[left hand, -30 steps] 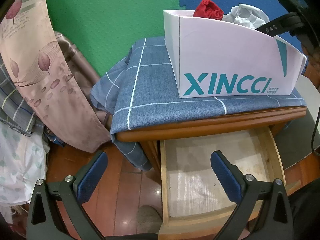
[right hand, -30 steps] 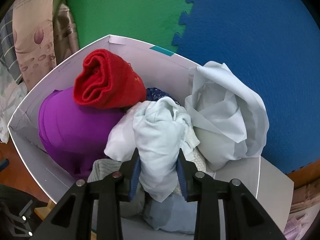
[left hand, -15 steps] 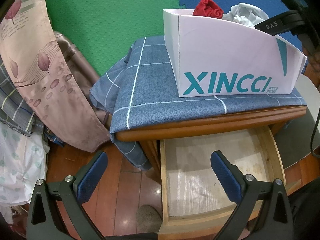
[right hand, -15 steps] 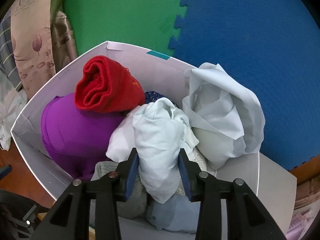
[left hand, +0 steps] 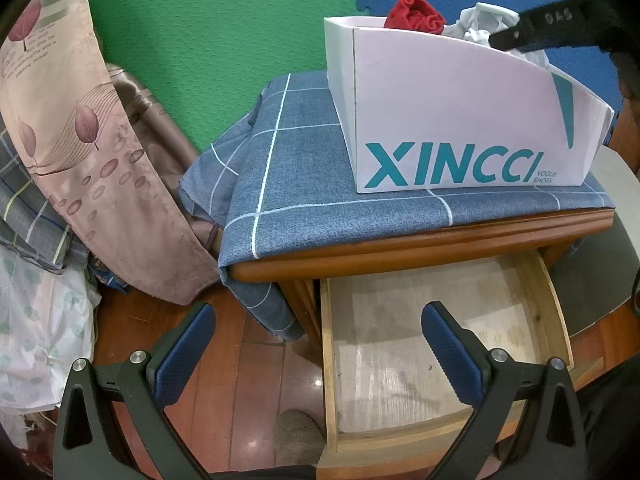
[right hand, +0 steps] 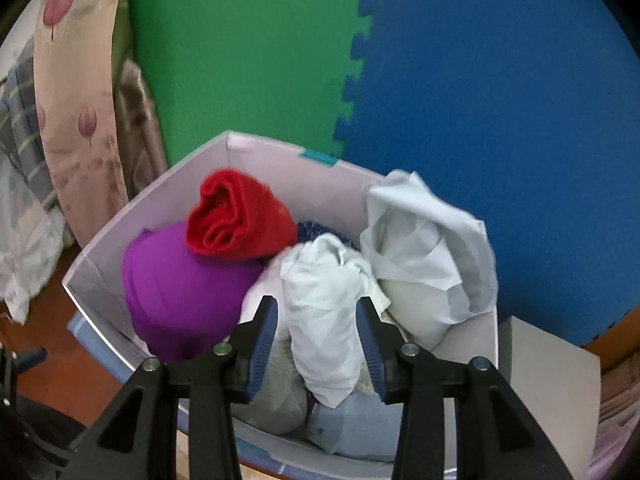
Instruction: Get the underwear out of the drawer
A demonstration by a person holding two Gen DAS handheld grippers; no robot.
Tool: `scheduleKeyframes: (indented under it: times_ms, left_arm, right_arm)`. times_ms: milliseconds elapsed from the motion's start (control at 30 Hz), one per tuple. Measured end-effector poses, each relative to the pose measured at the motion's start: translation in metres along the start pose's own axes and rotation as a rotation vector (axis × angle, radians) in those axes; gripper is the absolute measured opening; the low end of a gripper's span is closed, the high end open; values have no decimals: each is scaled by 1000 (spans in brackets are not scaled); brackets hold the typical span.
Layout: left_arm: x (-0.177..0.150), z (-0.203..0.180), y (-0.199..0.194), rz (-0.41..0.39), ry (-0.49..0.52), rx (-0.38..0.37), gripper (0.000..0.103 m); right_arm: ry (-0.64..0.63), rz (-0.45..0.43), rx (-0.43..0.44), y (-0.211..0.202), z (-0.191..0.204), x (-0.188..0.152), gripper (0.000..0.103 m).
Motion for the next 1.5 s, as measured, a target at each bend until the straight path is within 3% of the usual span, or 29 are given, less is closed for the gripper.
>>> scheduleKeyframes:
  times_ms: [200,567,733,767,800,833,900,1167,1500]
  left_arm:
    - [0,0,0,0,0,0,102]
    - [-2,-5,2,2,25,13,102]
    - [-3,-12,-1,-7,56,8,102]
    - [-3,-14,-2,-12,63,9,102]
    - [-3,-16,-3,-22,71,9,102]
    - [-4,-17,-6,-36,81,7,102]
    - [-4,-21,-10,-58,95,-2,102]
    - [-2,-35,-19,-124,116,-20,102]
    - [-2,-23,-34,-210,3,-71,102]
  right_arm:
    - [168,-117,79,-37,-22,-13,42]
    - [321,-246,250,-98,-34,-107,43]
    - [350,-332,236,-121,-23,-147,43]
    - [361,-381,230,-127,-19,-160,45]
    - [364,-403,223,-130,-17,-167,56]
    - [365,-427,204,-135,-14,-177,61]
    - [352,-457,181,-139,-7,-190,64]
    - [324,-443,200,-144,1,-198,64]
    - [327,-441,150,-152,4,-209,64]
Point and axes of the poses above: each gripper's, at about its wrist camera, not at the fingertips, and y roughly the way its jaws point, z to its left, x to its top, the point moved 3 cm from there along y, roughly the way its jaws point, and after that the axes turned 10 degrees about -x, right-handed, at the moved point
